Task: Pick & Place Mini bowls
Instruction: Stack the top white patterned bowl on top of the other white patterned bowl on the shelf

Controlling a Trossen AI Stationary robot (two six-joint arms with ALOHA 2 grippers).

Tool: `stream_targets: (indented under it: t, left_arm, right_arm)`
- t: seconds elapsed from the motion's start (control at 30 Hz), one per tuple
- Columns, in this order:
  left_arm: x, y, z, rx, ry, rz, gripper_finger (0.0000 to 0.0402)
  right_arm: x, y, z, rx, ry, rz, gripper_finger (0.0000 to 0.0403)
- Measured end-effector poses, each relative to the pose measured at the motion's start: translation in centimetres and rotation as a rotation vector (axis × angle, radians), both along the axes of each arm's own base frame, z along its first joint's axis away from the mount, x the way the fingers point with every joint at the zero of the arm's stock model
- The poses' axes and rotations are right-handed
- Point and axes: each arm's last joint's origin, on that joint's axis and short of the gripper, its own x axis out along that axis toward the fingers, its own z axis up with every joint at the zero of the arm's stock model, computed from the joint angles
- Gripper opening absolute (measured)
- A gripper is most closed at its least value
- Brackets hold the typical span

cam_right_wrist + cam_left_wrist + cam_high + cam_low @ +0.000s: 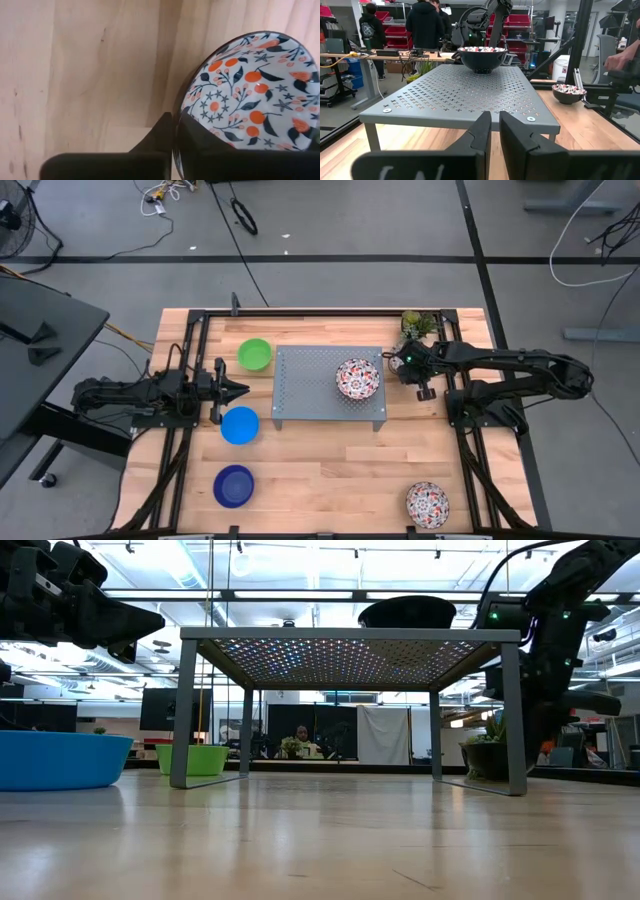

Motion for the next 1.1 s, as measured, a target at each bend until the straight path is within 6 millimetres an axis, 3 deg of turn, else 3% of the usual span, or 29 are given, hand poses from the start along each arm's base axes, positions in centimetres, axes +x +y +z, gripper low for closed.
stream_targets:
  t: [0.73, 1.1]
  left_arm:
    - [0.0, 0.0, 0.0, 0.000, 0.000, 0.000, 0.0044]
    - [0.0, 0.0, 0.0, 0.000, 0.000, 0.000, 0.0044]
  right_arm:
    - [0.0, 0.0, 0.0, -0.004, 0.003, -0.033, 0.0002]
    - [0.1, -0.1, 1.9, -0.003, -0.053, -0.098, 0.0001]
